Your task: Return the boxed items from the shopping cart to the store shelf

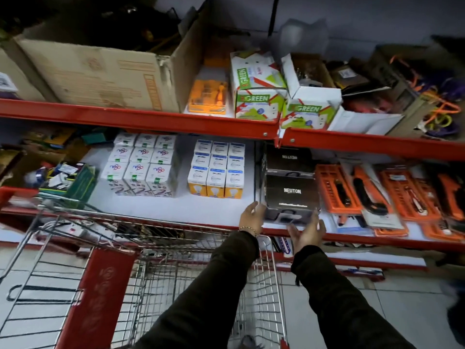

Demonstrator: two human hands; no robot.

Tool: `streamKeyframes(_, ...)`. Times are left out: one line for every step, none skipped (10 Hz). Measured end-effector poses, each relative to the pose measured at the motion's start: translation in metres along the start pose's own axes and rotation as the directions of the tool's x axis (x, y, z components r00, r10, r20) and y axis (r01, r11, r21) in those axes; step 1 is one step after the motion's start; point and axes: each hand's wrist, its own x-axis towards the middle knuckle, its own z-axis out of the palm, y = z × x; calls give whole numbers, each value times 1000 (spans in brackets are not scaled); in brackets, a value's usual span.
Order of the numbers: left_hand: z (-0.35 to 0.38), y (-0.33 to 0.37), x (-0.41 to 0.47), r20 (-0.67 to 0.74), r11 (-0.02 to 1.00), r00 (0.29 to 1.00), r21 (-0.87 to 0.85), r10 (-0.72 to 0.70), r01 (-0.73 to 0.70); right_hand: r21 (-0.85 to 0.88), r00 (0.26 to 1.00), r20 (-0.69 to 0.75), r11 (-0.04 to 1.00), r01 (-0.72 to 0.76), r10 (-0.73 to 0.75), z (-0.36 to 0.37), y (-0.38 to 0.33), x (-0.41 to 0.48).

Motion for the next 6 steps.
streamKeyframes(21, -2, 9, -49, 999, 999, 32, 21, -19, -63, 994, 106, 998, 21, -14, 1, -14, 10)
streamKeyframes(27, 3, 10, -92, 998, 995, 54, 48, -44, -43, 992, 129, 999, 19, -14, 5, -19, 17)
streamKeyframes(28, 9, 11, -89, 995, 994, 70, 71, -65, -32, 988, 154, 999, 26, -21, 7, -22, 23)
streamKeyframes(27, 10, 15, -87, 994, 995, 99, 54, -46, -69, 984, 179, 998, -1, 14, 6, -26, 25)
streamKeyframes(25, 8, 16, -98, 987, 991, 140, 93, -79, -165, 986, 167, 986, 13, 15, 2, -26, 30)
streamKeyframes(14, 13, 1, -177, 958, 952, 186, 250, -217, -223, 992, -11, 968, 118, -124, -13, -34, 33)
